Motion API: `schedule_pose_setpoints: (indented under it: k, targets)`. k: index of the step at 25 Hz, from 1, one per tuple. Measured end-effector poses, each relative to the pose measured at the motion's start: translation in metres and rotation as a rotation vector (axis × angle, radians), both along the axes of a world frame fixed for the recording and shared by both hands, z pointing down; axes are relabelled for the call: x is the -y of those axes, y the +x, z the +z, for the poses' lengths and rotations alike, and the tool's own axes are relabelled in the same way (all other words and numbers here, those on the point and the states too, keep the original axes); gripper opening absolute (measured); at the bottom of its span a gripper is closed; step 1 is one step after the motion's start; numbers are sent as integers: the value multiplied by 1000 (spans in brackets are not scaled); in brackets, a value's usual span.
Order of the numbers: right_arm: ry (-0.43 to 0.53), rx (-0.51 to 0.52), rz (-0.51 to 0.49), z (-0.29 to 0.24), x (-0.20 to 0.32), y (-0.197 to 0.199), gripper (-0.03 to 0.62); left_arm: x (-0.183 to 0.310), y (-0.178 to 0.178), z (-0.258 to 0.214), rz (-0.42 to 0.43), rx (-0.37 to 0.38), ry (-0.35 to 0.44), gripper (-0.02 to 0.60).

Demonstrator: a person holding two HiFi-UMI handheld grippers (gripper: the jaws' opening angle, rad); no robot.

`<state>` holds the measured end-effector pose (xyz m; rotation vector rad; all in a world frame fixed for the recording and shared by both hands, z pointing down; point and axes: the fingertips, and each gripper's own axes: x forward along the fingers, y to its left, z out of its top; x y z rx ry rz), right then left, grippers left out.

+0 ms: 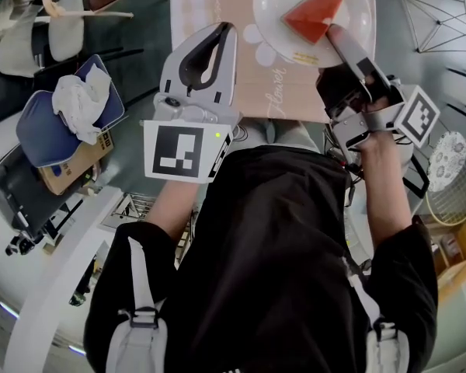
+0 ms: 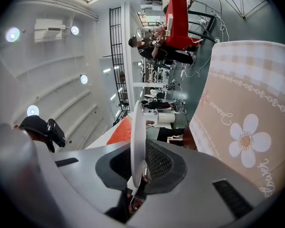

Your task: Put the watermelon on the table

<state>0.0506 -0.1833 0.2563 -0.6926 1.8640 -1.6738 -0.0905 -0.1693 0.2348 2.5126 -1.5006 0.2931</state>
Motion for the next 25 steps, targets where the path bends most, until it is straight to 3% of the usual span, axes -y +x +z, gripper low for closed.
schedule_pose_setpoints:
  k: [25]
  targets:
    - [-53,-27,22,67,3,19,34,4,12,71,-12,-11,-104,15]
